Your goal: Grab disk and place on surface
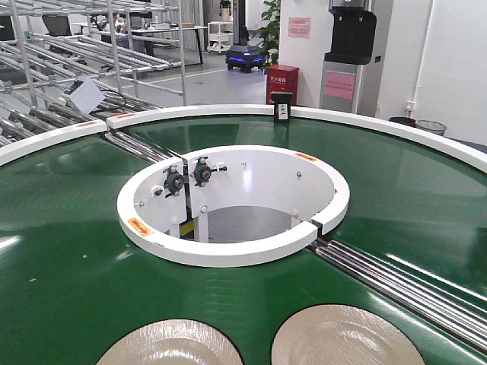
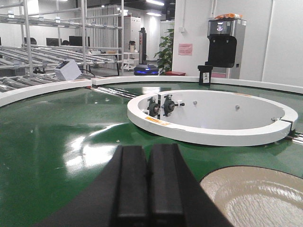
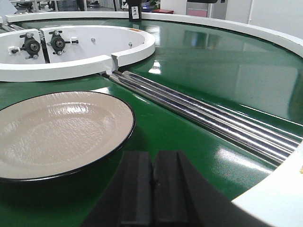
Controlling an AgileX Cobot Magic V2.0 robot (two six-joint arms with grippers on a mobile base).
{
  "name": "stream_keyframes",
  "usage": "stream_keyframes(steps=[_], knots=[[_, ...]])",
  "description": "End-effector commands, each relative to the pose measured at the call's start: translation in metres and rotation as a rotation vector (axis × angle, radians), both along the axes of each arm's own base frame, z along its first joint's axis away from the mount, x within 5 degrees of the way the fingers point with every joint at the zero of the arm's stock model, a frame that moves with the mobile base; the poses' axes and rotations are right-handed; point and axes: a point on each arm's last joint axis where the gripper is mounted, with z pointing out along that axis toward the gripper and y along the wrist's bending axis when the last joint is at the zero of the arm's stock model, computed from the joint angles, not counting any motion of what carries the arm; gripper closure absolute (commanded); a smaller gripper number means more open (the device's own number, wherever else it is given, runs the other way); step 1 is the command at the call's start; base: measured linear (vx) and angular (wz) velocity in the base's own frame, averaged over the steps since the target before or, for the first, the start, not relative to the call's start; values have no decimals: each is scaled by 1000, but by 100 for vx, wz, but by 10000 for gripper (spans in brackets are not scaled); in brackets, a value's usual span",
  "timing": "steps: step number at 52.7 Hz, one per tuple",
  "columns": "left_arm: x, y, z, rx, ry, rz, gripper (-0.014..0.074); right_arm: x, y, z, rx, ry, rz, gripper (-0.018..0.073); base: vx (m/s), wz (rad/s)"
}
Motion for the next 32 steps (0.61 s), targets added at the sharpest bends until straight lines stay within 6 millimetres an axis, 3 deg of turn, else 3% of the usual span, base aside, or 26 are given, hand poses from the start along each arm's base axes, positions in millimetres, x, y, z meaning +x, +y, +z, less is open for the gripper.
stream_keyframes(steps=[1,32], knots=[[-3,0,15,-10,-116,-1,604,1,1,5,-6,-82,14,568,0,0],[-3,0,16,-10,-120,-1,604,1,1,5,-6,-82,14,568,0,0]])
